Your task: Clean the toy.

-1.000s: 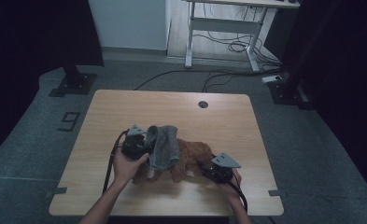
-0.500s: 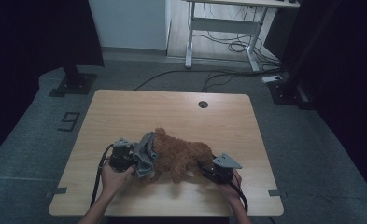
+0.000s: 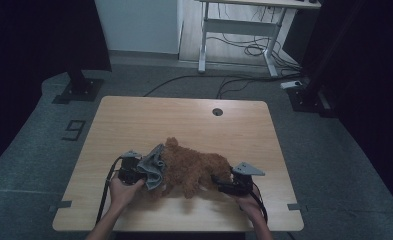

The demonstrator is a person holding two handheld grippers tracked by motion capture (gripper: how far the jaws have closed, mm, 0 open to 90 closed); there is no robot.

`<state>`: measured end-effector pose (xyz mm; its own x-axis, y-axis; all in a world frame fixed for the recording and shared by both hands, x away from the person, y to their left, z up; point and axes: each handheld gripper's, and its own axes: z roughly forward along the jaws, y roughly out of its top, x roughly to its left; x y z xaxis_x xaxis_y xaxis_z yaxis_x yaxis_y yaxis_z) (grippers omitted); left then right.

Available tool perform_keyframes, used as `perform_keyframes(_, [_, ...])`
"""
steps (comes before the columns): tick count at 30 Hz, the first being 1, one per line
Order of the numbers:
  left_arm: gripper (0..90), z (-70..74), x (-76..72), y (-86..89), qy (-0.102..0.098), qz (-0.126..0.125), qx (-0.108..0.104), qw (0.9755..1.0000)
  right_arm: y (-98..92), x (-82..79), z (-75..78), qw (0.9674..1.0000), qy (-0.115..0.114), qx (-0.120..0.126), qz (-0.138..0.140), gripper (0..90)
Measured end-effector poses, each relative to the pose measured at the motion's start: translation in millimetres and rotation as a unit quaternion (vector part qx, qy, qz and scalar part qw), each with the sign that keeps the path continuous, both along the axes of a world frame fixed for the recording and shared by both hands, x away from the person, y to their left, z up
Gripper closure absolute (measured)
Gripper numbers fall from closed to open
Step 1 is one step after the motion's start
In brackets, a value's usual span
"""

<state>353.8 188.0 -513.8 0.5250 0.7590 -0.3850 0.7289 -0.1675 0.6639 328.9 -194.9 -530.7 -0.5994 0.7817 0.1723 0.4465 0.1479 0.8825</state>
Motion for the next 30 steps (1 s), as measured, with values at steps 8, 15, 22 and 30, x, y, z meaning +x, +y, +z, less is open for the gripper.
perform_keyframes(8, [82.1, -2.1, 1.3, 0.2, 0.002, -0.004, -0.012, 0.9999, -5.5, 13.8, 1.2, 0.998, 0.061, 0.015, 0.008, 12.7])
perform_keyframes(15, [82.7, -4.0, 3.4, -3.6, 0.002, -0.012, -0.032, 0.9994, -3.2, 20.3, -1.9, 0.9945, 0.089, 0.039, 0.04, 22.7])
perform_keyframes(22, [83.6, 0.0, 9.2, -11.5, 0.004, -0.017, -0.062, 0.9979, 5.4, 8.6, 3.3, 0.9982, -0.009, 0.011, 0.058, 46.2])
perform_keyframes(30, [83.9, 18.0, 21.2, -15.7, -0.023, -0.02, -0.096, 0.995, 12.9, 3.8, 17.4, 0.9887, -0.146, 0.0, 0.035, 44.9])
